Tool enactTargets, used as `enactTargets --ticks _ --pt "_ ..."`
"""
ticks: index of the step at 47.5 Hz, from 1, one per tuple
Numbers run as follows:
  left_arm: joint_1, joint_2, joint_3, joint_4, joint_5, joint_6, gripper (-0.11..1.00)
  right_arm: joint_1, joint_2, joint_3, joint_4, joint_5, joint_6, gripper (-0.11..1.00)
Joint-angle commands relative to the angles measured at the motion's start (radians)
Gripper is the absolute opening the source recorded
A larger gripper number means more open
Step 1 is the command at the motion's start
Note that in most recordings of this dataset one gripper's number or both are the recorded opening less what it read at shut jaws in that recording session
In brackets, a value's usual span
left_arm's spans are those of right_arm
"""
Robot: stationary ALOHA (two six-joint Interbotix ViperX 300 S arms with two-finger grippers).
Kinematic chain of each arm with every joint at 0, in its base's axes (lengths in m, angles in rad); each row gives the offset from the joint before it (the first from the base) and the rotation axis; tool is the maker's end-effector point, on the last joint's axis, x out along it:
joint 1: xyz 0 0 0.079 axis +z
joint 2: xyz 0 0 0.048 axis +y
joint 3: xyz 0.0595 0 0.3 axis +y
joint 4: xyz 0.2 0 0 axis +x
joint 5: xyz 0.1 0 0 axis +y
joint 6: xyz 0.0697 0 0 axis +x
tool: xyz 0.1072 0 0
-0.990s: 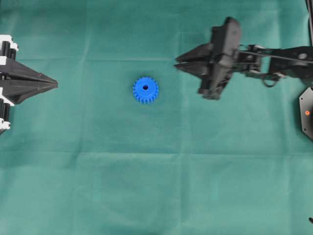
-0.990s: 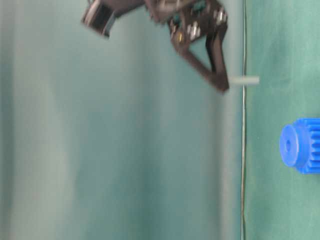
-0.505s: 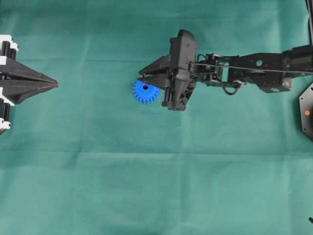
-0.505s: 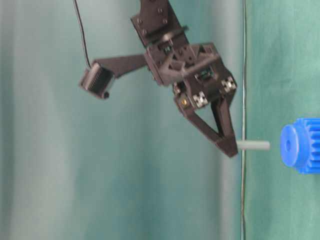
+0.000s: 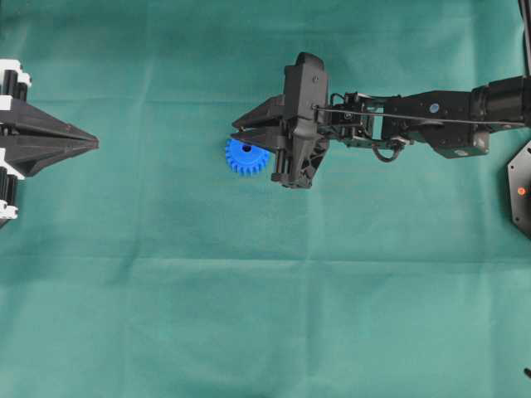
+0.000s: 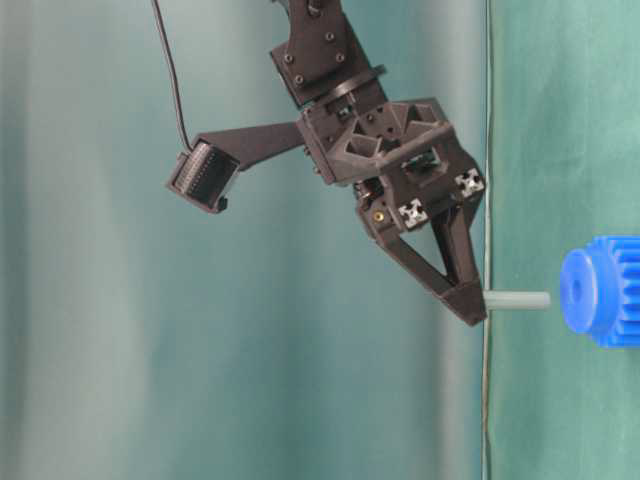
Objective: Insert the shaft placed at a random location into the center hole of the small gear at another random location.
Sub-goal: 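Align the shaft tip with the gear hole using the right gripper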
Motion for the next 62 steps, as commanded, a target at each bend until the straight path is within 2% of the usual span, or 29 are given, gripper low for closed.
enactTargets --ticks 1,38,62 --pt "0.002 0.008 -0.017 0.003 -0.003 0.000 0.00 0.003 -0.015 -0.006 0.003 -0.003 -0.006 0.13" --pt "0.002 0.008 -0.017 0.003 -0.005 -0.002 0.00 0.002 0.037 0.006 0.003 -0.046 0.000 0.13" --pt "0.002 0.008 -0.017 0.003 -0.003 -0.002 0.00 0.002 -0.034 0.008 0.003 -0.035 -0.002 0.13"
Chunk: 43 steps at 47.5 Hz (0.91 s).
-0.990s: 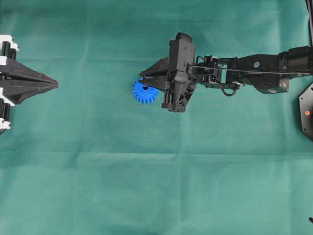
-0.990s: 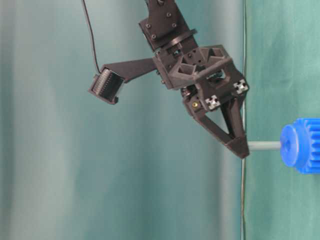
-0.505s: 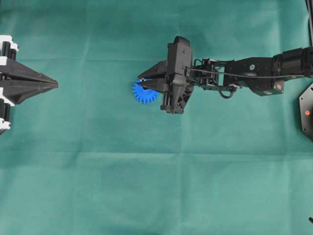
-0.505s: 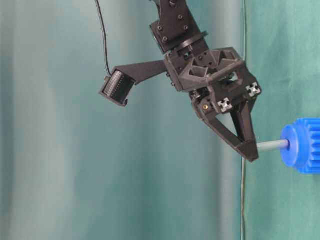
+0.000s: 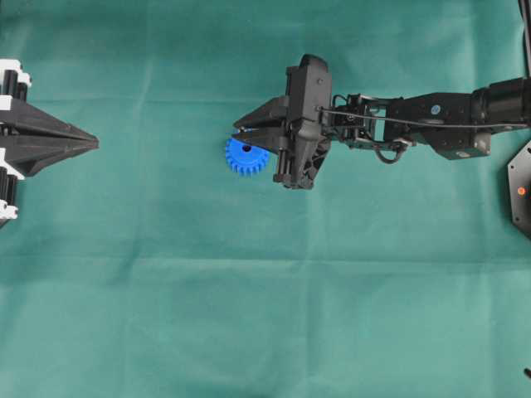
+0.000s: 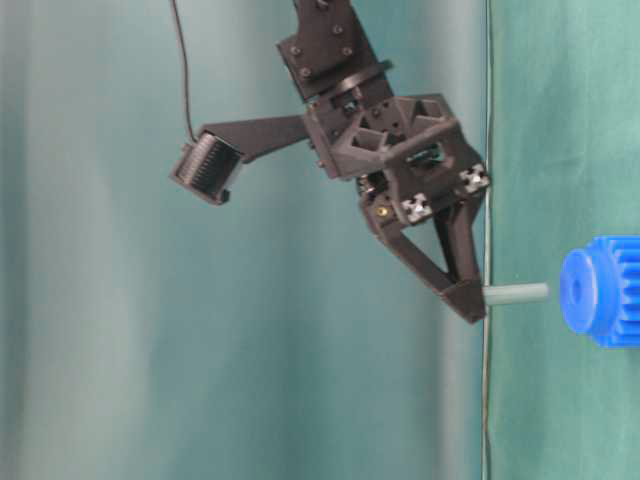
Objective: Insert the shaft placed at a random location into the center hole of the small gear at another random location.
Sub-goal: 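Align the shaft tip with the gear hole using the right gripper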
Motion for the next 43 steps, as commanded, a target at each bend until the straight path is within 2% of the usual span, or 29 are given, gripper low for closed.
enactTargets --ticks 1,16,43 --pt "0.002 0.008 -0.017 0.002 -0.006 -0.002 0.00 0.000 -0.032 -0.011 0.003 0.003 -0.002 0.13" --pt "0.002 0.008 -0.017 0.002 -0.006 0.000 0.00 0.006 -0.012 -0.011 0.003 -0.020 0.003 0.13" --pt "0.002 0.008 -0.017 0.002 -0.006 0.002 0.00 0.011 0.046 -0.008 0.046 -0.066 0.003 0.13"
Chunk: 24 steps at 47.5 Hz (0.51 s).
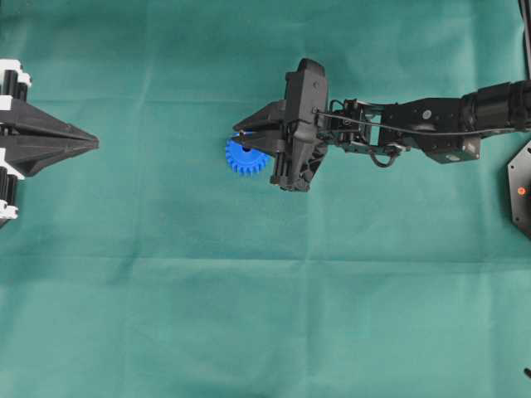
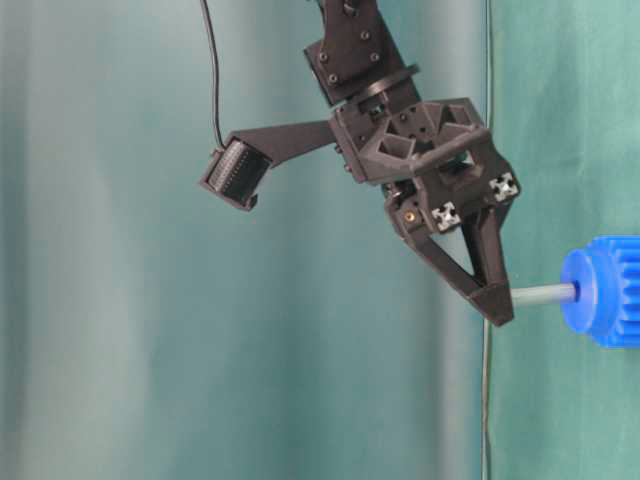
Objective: Insert the shaft placed at a random location into the center hole of the small gear at another random location.
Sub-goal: 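Align the shaft tip with the gear hole using the right gripper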
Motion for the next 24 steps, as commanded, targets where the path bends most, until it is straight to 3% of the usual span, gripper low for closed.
enactTargets --ticks 1,24 --pt "0.002 0.008 -0.017 0.003 -0.006 0.002 0.00 0.005 -0.008 -0.009 0.006 -0.015 0.002 0.13" --pt "0.002 0.008 -0.017 0.003 0.005 0.000 0.00 0.005 -0.006 -0.012 0.017 -0.023 0.000 0.13"
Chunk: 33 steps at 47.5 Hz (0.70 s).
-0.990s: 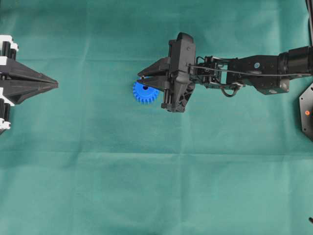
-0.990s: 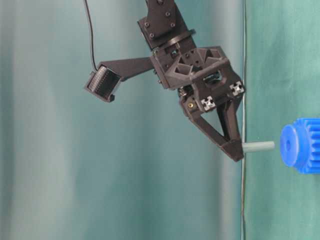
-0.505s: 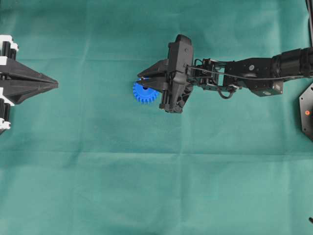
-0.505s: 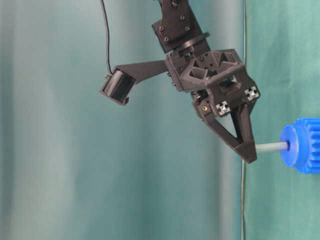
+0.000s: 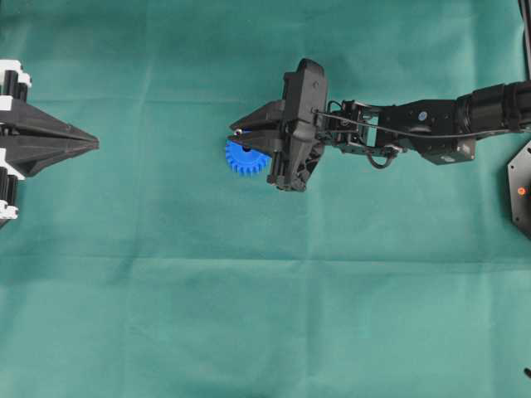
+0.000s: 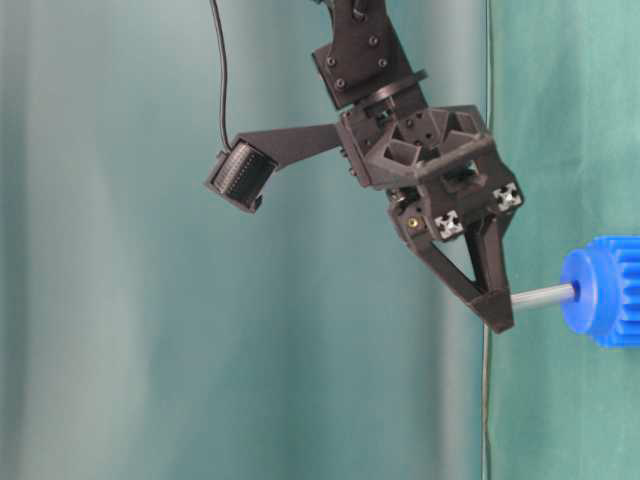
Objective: Insert the shaft placed at a random location into the center hole of the small gear at another random location.
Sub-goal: 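Align the shaft tip with the gear hole using the right gripper, then lower the shaft into the gear's center hole with the right gripper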
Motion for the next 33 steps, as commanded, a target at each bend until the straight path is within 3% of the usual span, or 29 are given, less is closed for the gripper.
enactTargets --ticks 1,11,33 --pt "0.002 0.006 -0.017 0.003 -0.003 0.000 0.00 0.003 -0.029 -0.006 0.002 0.009 0.002 0.13" --pt "0.002 0.006 -0.017 0.003 -0.003 0.000 0.00 0.003 -0.077 -0.003 0.000 0.023 -0.002 0.13" --pt "0.002 0.006 -0.017 0.003 -0.003 0.000 0.00 0.012 -0.043 -0.008 0.003 0.015 0.000 0.13"
